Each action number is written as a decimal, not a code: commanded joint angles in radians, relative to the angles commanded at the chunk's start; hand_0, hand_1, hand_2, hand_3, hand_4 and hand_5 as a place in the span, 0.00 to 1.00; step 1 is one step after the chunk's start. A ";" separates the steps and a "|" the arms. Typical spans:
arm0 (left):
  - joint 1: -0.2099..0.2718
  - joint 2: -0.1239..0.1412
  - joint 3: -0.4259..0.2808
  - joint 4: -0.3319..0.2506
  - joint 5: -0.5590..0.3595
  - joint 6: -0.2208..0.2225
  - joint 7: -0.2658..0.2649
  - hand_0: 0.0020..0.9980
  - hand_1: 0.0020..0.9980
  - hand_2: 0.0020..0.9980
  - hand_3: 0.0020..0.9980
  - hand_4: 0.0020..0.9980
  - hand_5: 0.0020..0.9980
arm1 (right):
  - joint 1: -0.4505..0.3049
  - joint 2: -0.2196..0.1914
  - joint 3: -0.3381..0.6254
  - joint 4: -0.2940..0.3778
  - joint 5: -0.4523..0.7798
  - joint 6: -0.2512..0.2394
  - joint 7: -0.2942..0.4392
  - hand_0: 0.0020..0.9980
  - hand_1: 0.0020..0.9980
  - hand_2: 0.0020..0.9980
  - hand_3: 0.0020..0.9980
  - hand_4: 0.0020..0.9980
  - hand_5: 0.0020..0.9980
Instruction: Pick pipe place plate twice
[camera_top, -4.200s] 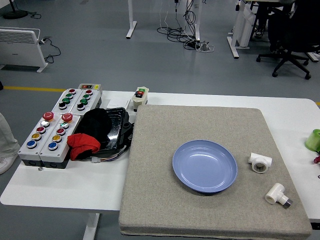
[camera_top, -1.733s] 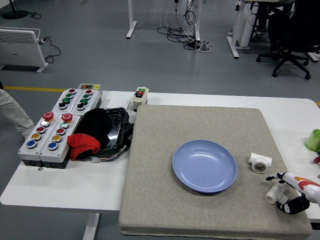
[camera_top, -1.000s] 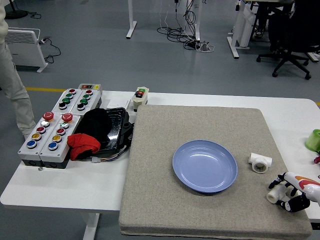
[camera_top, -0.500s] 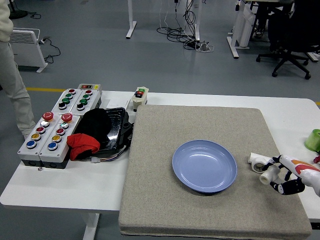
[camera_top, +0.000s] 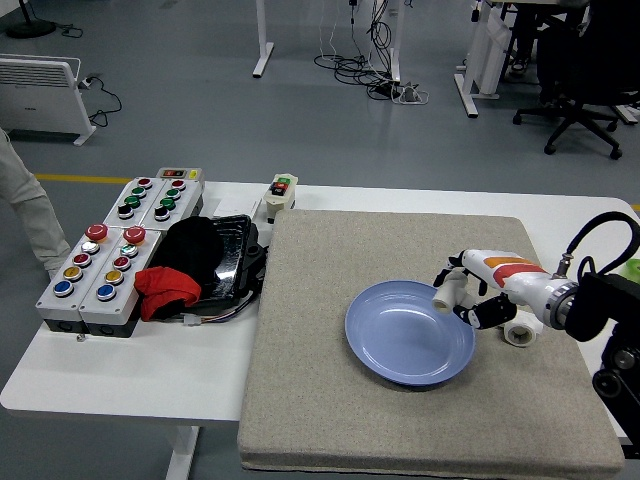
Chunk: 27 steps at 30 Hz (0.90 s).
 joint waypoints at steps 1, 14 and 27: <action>-0.001 0.000 0.000 0.000 0.000 0.001 0.000 0.65 0.63 0.69 0.65 0.35 1.00 | 0.024 0.014 -0.025 -0.032 0.001 -0.001 0.006 0.46 0.55 0.54 0.60 0.54 0.00; -0.001 -0.001 0.000 0.000 -0.002 0.004 -0.001 0.65 0.63 0.69 0.65 0.36 1.00 | 0.094 0.068 -0.158 -0.273 -0.048 -0.027 0.052 0.69 0.69 0.69 0.69 0.55 0.01; 0.002 -0.001 -0.003 0.000 -0.002 0.004 0.000 0.64 0.63 0.69 0.65 0.36 1.00 | 0.092 0.061 -0.163 -0.298 -0.077 -0.007 0.062 0.90 0.85 0.97 0.88 0.67 0.12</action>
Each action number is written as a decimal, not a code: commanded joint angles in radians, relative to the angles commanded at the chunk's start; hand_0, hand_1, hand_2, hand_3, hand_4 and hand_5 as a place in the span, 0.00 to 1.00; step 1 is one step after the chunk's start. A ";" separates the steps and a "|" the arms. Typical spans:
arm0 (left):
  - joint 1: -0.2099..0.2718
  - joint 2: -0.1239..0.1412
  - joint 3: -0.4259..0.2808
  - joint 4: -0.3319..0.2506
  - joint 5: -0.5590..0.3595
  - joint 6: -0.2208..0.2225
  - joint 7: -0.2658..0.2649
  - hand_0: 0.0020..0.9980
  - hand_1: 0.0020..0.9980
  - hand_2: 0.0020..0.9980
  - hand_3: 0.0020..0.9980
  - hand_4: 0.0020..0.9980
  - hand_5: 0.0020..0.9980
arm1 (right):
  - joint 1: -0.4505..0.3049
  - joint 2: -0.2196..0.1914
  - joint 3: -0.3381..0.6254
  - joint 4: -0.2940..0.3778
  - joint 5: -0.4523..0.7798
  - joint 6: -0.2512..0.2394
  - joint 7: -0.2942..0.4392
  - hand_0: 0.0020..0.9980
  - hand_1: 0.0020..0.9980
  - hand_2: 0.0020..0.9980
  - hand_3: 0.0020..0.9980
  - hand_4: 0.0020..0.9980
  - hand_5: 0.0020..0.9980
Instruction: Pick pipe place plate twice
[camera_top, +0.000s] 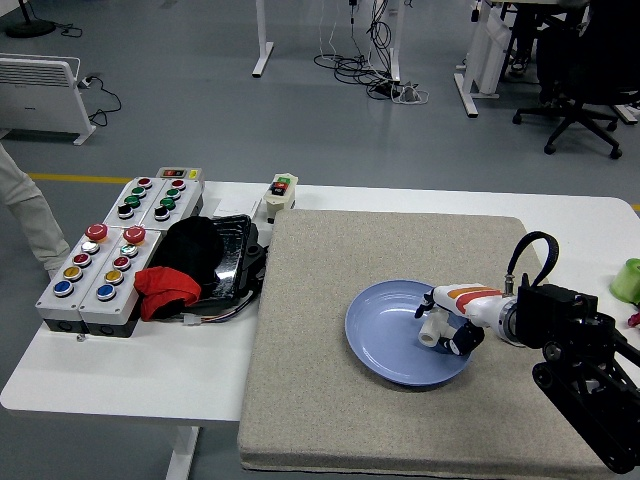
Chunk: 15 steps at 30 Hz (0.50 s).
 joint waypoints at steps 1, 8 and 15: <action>0.001 0.000 0.001 0.000 0.000 0.000 0.000 0.64 0.63 0.69 0.65 0.36 1.00 | -0.001 0.000 0.002 0.002 -0.001 -0.003 0.003 0.90 0.85 0.97 0.88 0.67 0.12; 0.004 -0.001 0.003 0.001 -0.002 0.000 0.000 0.64 0.63 0.69 0.65 0.36 1.00 | -0.013 -0.009 0.021 0.029 0.000 0.017 -0.008 0.95 0.89 1.00 0.97 0.72 0.16; 0.010 -0.001 0.004 0.002 -0.005 -0.001 -0.002 0.64 0.63 0.69 0.65 0.36 1.00 | -0.062 -0.057 0.184 0.129 0.005 0.024 -0.019 0.96 0.91 1.00 0.97 0.67 0.12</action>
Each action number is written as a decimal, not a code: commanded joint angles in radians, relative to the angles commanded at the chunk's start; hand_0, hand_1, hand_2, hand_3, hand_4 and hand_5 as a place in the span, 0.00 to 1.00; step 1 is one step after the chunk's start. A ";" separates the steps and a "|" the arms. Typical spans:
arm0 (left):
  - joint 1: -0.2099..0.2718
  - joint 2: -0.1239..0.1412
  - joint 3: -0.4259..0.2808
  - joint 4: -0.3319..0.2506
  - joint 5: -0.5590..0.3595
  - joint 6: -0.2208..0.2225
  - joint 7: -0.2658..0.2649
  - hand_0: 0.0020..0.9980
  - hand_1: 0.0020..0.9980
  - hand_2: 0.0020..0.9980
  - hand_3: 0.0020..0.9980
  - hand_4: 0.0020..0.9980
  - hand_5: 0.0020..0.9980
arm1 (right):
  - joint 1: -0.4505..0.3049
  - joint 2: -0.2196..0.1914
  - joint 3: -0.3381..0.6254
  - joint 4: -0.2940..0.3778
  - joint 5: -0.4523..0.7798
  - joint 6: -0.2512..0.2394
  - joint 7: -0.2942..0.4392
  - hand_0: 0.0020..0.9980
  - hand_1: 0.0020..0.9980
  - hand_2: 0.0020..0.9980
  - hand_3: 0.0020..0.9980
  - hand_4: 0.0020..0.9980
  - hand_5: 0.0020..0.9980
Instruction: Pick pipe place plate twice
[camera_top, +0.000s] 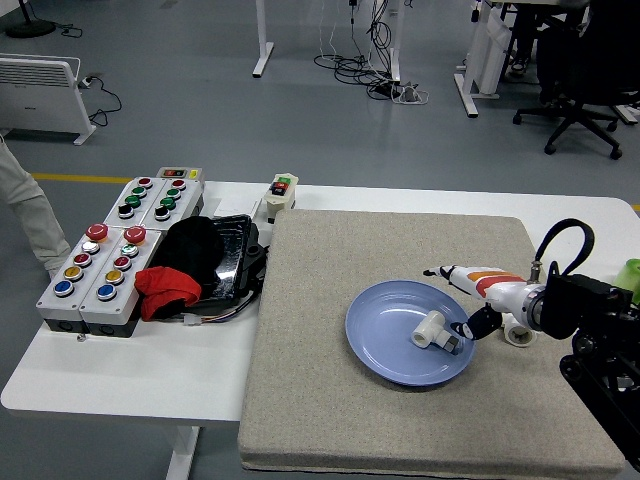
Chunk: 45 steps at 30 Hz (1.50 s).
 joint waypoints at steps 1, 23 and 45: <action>0.000 0.000 0.000 0.000 0.000 0.000 0.000 0.64 0.63 0.69 0.65 0.36 1.00 | -0.001 -0.003 0.008 0.002 0.000 0.001 -0.001 0.96 0.91 1.00 0.97 0.67 0.12; -0.005 0.001 -0.001 0.000 0.000 -0.002 0.002 0.64 0.63 0.69 0.65 0.36 1.00 | -0.053 -0.062 0.070 -0.148 0.031 0.007 -0.003 0.97 0.92 1.00 0.98 0.72 0.17; 0.002 0.001 -0.011 -0.001 0.006 0.000 0.002 0.64 0.63 0.69 0.65 0.36 1.00 | -0.024 0.000 0.027 -0.284 -0.081 -0.069 0.058 0.71 0.71 0.72 0.85 0.68 0.11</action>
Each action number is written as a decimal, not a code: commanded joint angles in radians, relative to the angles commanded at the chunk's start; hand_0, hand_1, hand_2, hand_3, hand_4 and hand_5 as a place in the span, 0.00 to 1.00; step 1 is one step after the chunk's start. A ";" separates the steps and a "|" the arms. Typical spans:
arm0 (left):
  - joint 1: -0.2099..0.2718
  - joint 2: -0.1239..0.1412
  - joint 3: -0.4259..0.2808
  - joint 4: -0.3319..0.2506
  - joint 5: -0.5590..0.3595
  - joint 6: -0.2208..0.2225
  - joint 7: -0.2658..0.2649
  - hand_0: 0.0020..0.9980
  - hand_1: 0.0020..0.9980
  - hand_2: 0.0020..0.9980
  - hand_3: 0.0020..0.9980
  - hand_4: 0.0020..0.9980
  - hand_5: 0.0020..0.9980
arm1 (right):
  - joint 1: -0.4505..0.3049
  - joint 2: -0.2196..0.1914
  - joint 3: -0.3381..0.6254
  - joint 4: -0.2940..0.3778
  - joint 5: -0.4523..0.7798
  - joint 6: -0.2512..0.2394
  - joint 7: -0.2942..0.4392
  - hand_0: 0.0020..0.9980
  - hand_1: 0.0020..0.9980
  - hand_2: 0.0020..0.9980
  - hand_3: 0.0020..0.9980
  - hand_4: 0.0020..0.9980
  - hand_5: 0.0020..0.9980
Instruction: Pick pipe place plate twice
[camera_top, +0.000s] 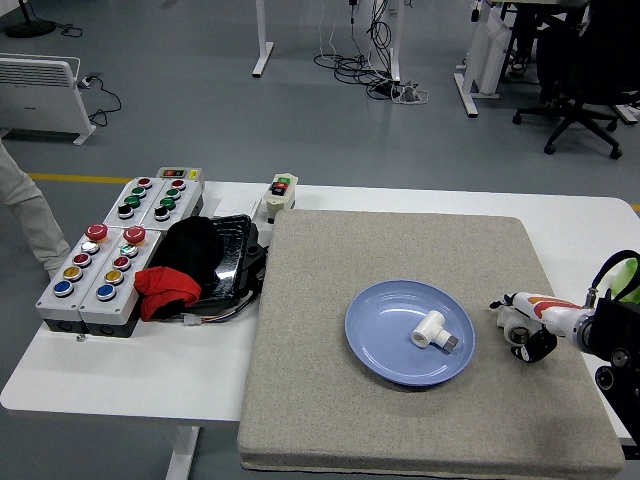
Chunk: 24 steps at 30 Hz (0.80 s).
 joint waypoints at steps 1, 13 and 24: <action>0.000 0.000 0.000 0.000 0.000 0.000 0.000 0.64 0.63 0.69 0.65 0.36 1.00 | 0.000 0.000 0.000 -0.003 -0.003 -0.002 0.003 0.71 0.71 0.72 0.85 0.68 0.11; 0.000 0.000 0.002 0.000 -0.001 -0.001 0.000 0.64 0.63 0.68 0.65 0.36 1.00 | 0.000 -0.001 0.002 -0.017 -0.033 -0.033 0.009 0.48 0.56 0.54 0.71 0.61 0.03; -0.007 0.000 0.005 -0.001 -0.001 -0.001 0.000 0.64 0.63 0.68 0.65 0.36 1.00 | 0.001 -0.009 0.017 0.006 -0.009 -0.040 0.005 0.37 0.48 0.52 0.67 0.59 0.04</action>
